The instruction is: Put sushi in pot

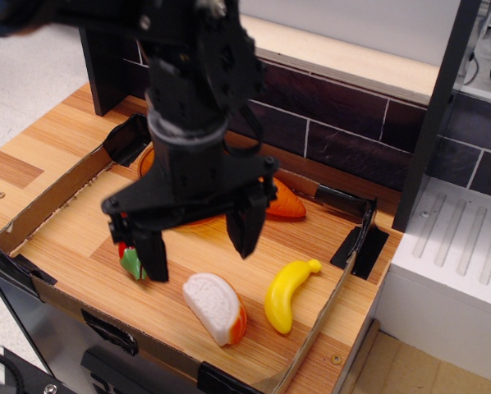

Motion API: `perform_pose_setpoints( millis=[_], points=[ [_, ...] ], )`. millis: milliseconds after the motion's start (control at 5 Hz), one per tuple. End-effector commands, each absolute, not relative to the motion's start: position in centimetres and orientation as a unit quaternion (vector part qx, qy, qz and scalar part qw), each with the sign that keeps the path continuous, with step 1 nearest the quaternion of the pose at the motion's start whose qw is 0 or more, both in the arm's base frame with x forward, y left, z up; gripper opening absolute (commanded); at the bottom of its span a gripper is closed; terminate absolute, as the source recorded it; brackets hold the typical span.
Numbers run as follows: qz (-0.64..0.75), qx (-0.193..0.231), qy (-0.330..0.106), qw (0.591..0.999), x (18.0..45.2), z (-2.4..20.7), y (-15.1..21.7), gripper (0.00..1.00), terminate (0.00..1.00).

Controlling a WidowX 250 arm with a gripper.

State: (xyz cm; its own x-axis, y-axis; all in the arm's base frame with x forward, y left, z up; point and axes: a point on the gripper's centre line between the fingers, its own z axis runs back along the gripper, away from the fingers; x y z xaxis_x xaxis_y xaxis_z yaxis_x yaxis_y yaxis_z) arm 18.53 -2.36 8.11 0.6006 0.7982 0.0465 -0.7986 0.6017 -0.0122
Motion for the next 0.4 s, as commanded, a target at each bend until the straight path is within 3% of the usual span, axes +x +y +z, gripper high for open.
perform_pose_setpoints(
  millis=[0,200],
  points=[
    [0.483,0.0,-0.035,0.875,19.09,5.94,-3.41,1.0,0.0],
    [0.495,-0.011,-0.044,0.868,19.23,5.28,-3.36,1.0,0.0]
  ],
)
